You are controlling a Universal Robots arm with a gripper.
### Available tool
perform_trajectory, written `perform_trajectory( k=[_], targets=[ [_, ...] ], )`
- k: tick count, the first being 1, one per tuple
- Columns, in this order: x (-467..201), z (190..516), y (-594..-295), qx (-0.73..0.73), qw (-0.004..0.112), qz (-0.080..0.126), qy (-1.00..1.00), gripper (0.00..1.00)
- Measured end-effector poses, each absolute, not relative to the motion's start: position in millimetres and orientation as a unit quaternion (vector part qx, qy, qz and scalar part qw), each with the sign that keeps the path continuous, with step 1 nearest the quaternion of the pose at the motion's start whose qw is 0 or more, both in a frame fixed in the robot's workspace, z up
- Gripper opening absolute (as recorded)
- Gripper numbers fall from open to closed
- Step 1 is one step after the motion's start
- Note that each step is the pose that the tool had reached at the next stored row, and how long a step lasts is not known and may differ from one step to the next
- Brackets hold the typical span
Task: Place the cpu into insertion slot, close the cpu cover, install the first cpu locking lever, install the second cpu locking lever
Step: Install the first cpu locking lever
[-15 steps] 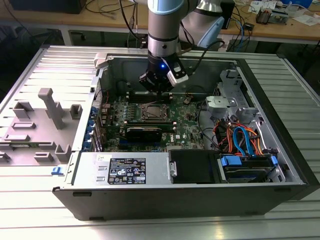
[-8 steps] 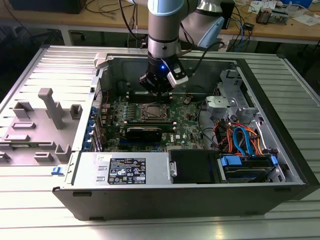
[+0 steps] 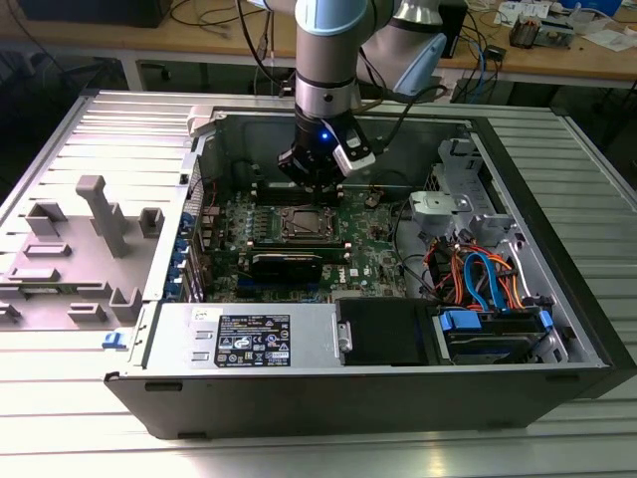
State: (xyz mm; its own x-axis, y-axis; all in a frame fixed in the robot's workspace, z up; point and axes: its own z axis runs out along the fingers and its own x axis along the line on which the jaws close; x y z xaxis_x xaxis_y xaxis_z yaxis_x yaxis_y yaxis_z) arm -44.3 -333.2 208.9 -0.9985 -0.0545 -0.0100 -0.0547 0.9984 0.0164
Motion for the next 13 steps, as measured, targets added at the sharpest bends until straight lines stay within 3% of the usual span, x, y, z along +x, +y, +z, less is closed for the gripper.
perform_trajectory(
  k=[13],
  targets=[
    [-44.0, 208.8, -333.2, -0.027, 0.005, 0.008, 1.000, 0.11]
  ],
)
